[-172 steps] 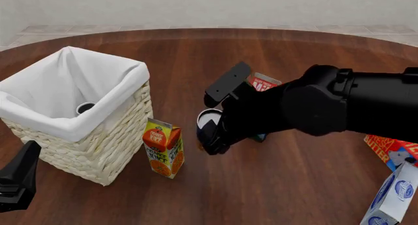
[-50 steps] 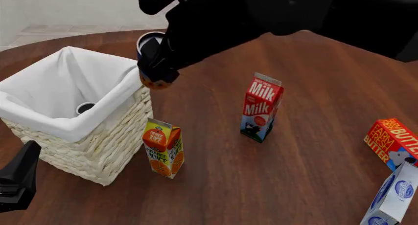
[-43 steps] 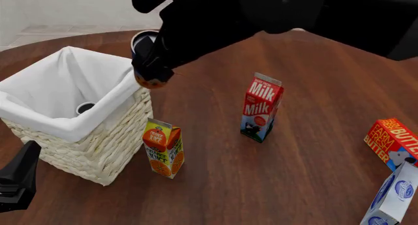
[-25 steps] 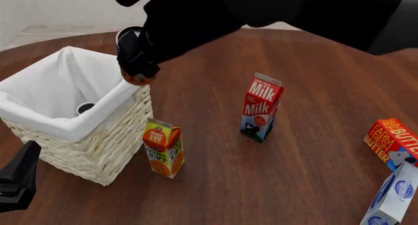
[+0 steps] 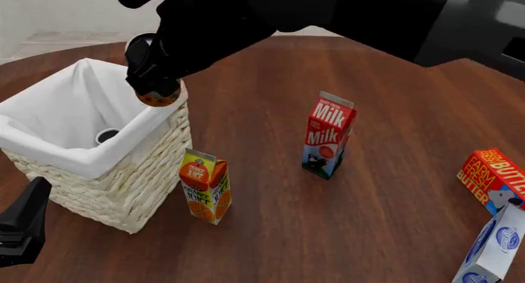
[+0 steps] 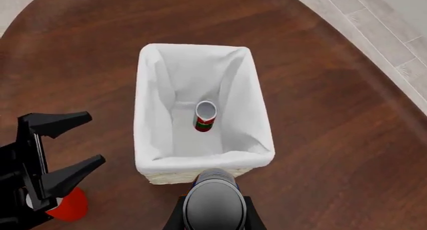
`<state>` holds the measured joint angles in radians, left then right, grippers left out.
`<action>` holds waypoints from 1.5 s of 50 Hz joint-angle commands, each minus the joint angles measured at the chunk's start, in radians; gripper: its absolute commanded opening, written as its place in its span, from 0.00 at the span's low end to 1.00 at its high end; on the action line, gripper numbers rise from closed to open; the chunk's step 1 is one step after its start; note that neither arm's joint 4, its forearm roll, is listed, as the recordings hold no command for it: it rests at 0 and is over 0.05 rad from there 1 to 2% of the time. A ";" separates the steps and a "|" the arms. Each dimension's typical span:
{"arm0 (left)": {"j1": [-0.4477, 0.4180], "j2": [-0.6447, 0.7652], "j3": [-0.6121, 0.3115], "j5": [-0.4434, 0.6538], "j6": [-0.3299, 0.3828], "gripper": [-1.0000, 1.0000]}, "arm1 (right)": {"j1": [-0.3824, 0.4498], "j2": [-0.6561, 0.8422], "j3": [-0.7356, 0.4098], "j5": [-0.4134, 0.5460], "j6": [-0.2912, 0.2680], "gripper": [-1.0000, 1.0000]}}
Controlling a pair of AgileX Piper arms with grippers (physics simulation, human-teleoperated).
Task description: Pick up the alphabet soup and the tomato sauce, and put them in the basket.
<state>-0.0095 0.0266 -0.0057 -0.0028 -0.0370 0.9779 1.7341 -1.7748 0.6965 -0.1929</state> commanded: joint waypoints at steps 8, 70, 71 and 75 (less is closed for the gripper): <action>0.000 0.000 0.000 0.000 0.000 1.00 | 0.011 0.050 -0.074 0.009 0.018 0.00; 0.000 0.000 0.000 0.000 0.000 1.00 | 0.059 0.062 -0.084 -0.163 0.050 0.00; 0.000 0.000 0.000 0.000 0.000 1.00 | 0.059 0.065 -0.086 -0.164 0.053 0.00; 0.000 0.000 0.000 0.000 0.000 1.00 | 0.063 0.059 -0.083 -0.180 0.061 0.00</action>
<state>-0.0095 0.0266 -0.0057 -0.0028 -0.0370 1.0308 1.8112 -1.8669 0.5624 -0.1617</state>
